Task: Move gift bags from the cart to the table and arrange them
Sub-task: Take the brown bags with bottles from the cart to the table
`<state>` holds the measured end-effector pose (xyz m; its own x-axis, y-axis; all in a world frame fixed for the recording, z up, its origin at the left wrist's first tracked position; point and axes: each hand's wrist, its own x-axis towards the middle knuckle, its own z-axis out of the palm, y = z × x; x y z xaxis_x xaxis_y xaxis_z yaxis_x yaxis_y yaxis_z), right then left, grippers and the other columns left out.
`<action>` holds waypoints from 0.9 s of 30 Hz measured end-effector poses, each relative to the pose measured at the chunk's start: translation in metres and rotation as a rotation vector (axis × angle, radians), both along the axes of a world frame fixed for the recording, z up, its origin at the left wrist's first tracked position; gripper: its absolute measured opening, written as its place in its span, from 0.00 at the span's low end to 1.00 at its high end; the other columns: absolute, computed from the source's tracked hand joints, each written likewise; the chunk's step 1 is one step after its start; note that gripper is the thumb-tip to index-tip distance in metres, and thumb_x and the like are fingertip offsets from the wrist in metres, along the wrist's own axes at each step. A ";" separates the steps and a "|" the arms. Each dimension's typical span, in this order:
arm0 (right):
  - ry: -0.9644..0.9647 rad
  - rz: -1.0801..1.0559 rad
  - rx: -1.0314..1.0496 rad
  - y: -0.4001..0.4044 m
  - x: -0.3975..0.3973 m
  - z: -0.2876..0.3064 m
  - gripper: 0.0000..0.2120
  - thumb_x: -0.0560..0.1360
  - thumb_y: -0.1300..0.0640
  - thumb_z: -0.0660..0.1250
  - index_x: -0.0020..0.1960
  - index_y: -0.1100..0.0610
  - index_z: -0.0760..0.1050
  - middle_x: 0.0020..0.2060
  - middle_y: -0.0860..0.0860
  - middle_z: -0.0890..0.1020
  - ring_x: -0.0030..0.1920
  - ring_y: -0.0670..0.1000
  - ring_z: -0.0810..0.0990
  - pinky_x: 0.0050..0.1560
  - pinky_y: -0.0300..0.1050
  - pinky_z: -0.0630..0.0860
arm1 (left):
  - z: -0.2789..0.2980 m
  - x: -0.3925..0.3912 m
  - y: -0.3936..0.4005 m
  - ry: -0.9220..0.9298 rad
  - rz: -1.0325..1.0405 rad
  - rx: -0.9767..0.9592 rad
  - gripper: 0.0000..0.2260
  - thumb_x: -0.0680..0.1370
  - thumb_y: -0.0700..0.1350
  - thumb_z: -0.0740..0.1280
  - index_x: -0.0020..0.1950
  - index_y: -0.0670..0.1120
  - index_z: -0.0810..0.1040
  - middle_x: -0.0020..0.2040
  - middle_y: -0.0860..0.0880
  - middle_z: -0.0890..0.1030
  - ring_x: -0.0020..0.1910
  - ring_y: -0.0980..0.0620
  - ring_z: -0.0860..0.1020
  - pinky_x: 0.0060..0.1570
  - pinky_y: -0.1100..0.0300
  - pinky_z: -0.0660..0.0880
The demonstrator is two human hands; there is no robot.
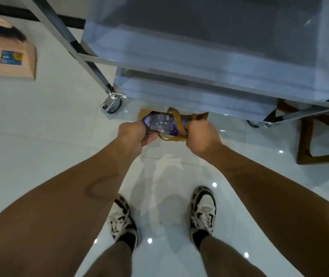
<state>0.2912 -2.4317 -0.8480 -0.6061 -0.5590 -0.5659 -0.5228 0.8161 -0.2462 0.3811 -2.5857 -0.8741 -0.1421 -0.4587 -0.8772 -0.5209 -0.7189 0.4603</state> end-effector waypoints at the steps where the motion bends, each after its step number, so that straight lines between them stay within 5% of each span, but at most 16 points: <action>1: -0.021 -0.001 -0.016 -0.001 0.006 0.019 0.10 0.73 0.67 0.65 0.47 0.53 0.78 0.43 0.57 0.80 0.49 0.62 0.81 0.44 0.47 0.75 | 0.021 0.009 0.000 -0.031 -0.024 0.019 0.04 0.77 0.29 0.69 0.50 0.35 0.79 0.46 0.37 0.81 0.36 0.41 0.82 0.29 0.50 0.83; 6: -0.051 -0.133 -0.181 -0.003 0.037 0.116 0.14 0.70 0.70 0.64 0.34 0.52 0.69 0.36 0.54 0.76 0.42 0.59 0.79 0.41 0.49 0.76 | 0.120 0.062 0.008 -0.236 -0.229 0.031 0.03 0.78 0.31 0.67 0.46 0.36 0.76 0.40 0.37 0.79 0.33 0.40 0.80 0.29 0.54 0.82; 9: -0.041 -0.156 -0.219 0.005 0.067 0.178 0.15 0.70 0.68 0.64 0.31 0.52 0.65 0.31 0.51 0.72 0.38 0.57 0.75 0.34 0.45 0.68 | 0.176 0.084 0.011 -0.256 -0.425 0.017 0.03 0.77 0.32 0.69 0.47 0.37 0.77 0.43 0.36 0.82 0.36 0.41 0.83 0.39 0.51 0.84; 11: -0.007 -0.201 -0.206 0.012 0.087 0.219 0.11 0.69 0.66 0.64 0.33 0.55 0.65 0.30 0.49 0.70 0.37 0.57 0.70 0.34 0.45 0.62 | 0.212 0.093 0.012 -0.275 -0.591 -0.005 0.03 0.77 0.33 0.70 0.48 0.36 0.77 0.43 0.35 0.84 0.35 0.41 0.84 0.39 0.49 0.84; 14: 0.054 -0.302 -0.145 0.021 0.109 0.281 0.07 0.71 0.65 0.63 0.43 0.55 0.74 0.36 0.51 0.72 0.40 0.57 0.69 0.40 0.45 0.64 | 0.267 0.093 0.011 -0.299 -0.907 -0.100 0.06 0.76 0.35 0.71 0.48 0.35 0.76 0.39 0.37 0.84 0.36 0.41 0.85 0.41 0.47 0.84; 17: 0.098 -0.381 -0.158 0.031 0.129 0.340 0.07 0.73 0.65 0.61 0.43 0.54 0.72 0.37 0.50 0.72 0.41 0.57 0.71 0.38 0.45 0.65 | 0.324 0.087 0.015 -0.264 -1.216 -0.135 0.10 0.79 0.42 0.67 0.45 0.35 0.74 0.44 0.34 0.83 0.40 0.38 0.84 0.46 0.43 0.84; 20: 0.218 -0.511 -0.243 0.049 0.139 0.401 0.06 0.73 0.65 0.62 0.42 0.54 0.71 0.41 0.52 0.72 0.44 0.57 0.70 0.39 0.46 0.64 | 0.389 0.071 0.030 -0.197 -1.506 -0.322 0.10 0.79 0.46 0.65 0.48 0.39 0.75 0.47 0.37 0.81 0.40 0.39 0.84 0.42 0.47 0.84; 24: 0.468 -0.697 -0.416 0.096 0.141 0.481 0.05 0.74 0.63 0.62 0.44 0.55 0.75 0.47 0.53 0.73 0.53 0.57 0.71 0.46 0.46 0.67 | 0.475 0.038 0.074 -0.019 -1.641 -0.675 0.11 0.77 0.48 0.69 0.46 0.39 0.79 0.41 0.42 0.82 0.34 0.44 0.83 0.36 0.54 0.83; 27: 0.460 -0.929 -0.542 0.146 0.142 0.541 0.09 0.74 0.62 0.61 0.37 0.53 0.66 0.34 0.50 0.72 0.38 0.52 0.72 0.35 0.47 0.64 | 0.531 0.013 0.130 0.052 -1.723 -0.755 0.06 0.77 0.41 0.65 0.45 0.39 0.79 0.32 0.44 0.81 0.29 0.46 0.81 0.25 0.61 0.77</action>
